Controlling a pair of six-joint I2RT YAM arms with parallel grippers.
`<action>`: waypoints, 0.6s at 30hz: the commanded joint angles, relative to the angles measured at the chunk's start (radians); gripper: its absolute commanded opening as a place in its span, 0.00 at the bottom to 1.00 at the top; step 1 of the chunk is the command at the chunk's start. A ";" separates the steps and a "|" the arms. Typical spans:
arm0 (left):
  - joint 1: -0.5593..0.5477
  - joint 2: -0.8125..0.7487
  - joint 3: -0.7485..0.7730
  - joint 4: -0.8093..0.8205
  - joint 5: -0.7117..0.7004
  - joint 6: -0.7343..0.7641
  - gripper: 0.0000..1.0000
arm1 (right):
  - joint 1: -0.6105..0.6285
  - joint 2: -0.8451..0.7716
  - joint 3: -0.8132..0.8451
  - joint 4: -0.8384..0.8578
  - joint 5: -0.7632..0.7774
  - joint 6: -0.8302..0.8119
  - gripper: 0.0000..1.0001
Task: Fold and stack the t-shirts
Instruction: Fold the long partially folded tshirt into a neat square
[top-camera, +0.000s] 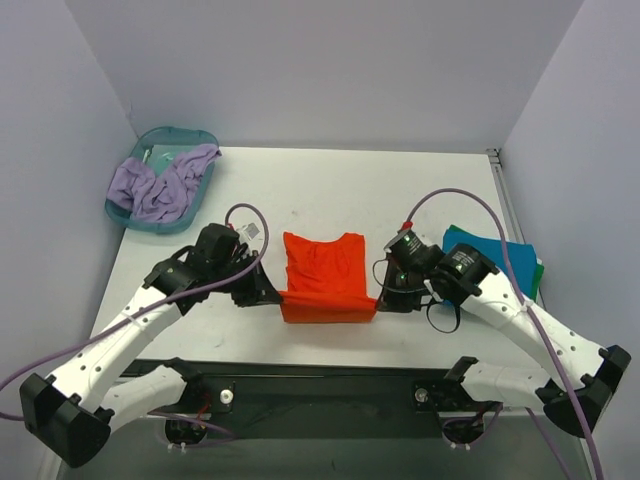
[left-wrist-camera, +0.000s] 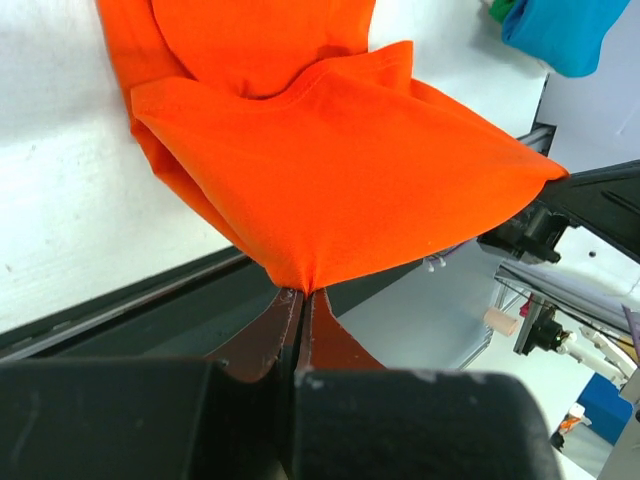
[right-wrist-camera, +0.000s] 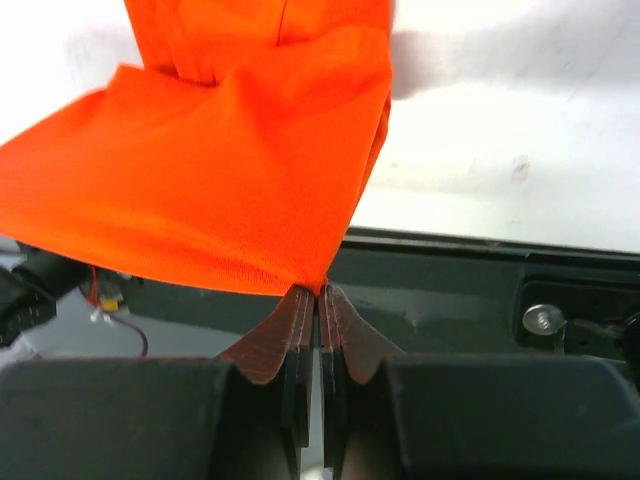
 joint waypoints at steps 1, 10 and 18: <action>0.022 0.049 0.072 0.073 -0.042 0.031 0.00 | -0.078 0.027 0.060 -0.114 0.093 -0.071 0.00; 0.123 0.178 0.107 0.167 0.033 0.083 0.00 | -0.230 0.194 0.182 -0.103 0.081 -0.234 0.00; 0.195 0.333 0.127 0.269 0.125 0.110 0.00 | -0.302 0.404 0.336 -0.085 0.080 -0.329 0.00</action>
